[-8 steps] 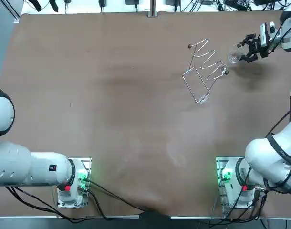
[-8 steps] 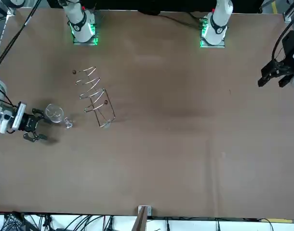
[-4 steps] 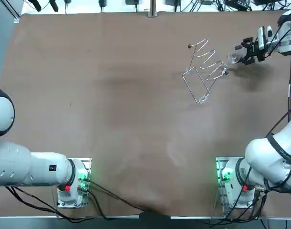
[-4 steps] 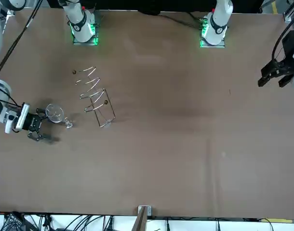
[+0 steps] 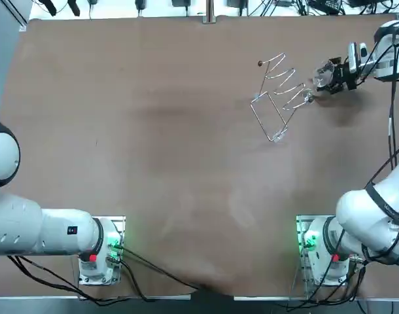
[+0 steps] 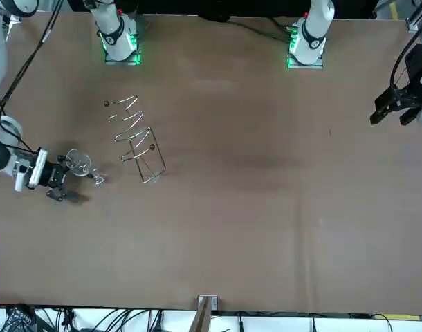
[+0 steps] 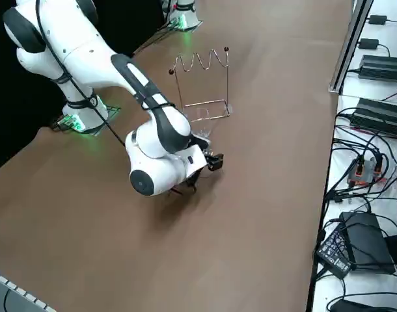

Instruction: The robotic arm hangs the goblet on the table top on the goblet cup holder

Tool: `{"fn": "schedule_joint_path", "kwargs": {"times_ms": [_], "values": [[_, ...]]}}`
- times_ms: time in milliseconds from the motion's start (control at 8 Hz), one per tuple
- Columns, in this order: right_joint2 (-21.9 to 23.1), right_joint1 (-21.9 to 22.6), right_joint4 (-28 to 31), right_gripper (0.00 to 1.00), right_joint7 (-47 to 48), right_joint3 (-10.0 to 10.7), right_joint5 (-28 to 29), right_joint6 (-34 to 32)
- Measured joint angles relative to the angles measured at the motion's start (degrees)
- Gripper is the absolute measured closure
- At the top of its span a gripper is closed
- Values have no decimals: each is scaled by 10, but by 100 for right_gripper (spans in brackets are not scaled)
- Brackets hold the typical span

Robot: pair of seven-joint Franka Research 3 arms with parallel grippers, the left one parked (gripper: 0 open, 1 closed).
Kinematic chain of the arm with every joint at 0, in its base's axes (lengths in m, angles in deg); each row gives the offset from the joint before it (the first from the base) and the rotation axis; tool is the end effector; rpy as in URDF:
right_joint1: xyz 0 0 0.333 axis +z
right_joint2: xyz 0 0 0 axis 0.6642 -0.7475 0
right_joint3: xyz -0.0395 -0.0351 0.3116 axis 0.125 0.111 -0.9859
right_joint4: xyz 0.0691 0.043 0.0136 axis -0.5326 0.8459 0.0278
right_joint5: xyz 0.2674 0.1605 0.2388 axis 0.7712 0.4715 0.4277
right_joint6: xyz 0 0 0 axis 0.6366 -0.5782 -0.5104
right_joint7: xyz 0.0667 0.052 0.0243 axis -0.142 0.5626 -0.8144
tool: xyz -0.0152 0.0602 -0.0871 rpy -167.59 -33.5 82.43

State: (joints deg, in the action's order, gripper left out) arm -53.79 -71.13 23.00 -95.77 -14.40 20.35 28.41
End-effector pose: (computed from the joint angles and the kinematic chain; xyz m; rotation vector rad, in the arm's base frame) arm 0.5894 -0.2077 0.1400 -1.7577 -1.5071 -0.9383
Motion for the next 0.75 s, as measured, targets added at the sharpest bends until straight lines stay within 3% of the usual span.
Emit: {"fn": "schedule_joint_path", "kwargs": {"times_ms": [750], "values": [[0, 4, 15, 0, -30, -1, 16, 0]]}}
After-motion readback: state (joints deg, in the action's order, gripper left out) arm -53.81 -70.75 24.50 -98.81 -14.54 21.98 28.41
